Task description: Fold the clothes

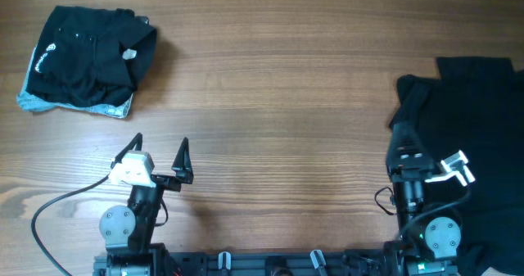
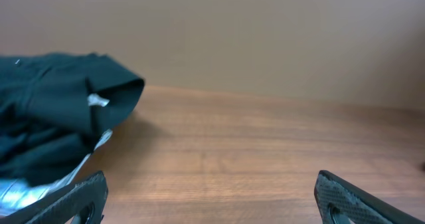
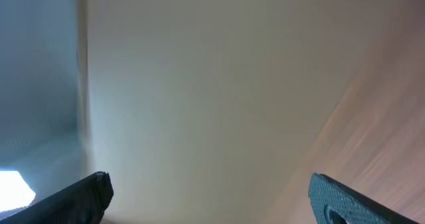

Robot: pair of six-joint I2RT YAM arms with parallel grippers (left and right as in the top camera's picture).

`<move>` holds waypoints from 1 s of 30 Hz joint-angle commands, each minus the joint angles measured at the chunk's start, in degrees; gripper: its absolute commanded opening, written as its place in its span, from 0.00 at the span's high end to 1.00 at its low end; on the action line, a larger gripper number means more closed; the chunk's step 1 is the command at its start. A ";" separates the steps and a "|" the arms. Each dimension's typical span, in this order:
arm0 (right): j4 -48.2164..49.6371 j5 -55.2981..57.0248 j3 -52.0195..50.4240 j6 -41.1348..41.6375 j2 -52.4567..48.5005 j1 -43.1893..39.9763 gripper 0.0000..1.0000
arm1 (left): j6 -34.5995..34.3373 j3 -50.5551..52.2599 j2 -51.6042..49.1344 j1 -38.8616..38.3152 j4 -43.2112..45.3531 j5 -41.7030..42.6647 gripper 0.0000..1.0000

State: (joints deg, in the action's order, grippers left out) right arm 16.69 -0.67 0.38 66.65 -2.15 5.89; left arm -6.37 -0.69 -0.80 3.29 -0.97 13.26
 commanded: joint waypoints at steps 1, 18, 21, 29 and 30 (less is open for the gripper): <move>-1.64 -8.41 1.99 -39.15 0.04 -0.24 0.00 | -0.57 0.33 0.52 -0.35 4.92 8.52 0.00; -58.34 -12.70 70.49 -49.16 -65.07 -0.35 0.00 | -6.58 -38.47 -39.69 -0.28 -18.84 9.25 0.00; -60.52 -12.70 81.15 -54.18 -76.04 -0.37 0.00 | -6.51 -49.46 -52.46 -0.28 -26.82 9.27 0.00; -60.98 5.14 82.64 -42.01 -89.85 -7.34 0.01 | -5.86 -56.04 -64.28 -0.28 -28.65 14.60 0.00; -60.57 5.01 82.64 -41.53 -92.26 -8.87 0.01 | -5.90 -56.04 -64.52 -0.28 -28.63 14.60 0.00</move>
State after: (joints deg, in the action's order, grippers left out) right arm -43.83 -2.44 82.13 19.99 -88.82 1.02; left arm -12.75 -55.37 -64.75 3.16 -29.95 24.80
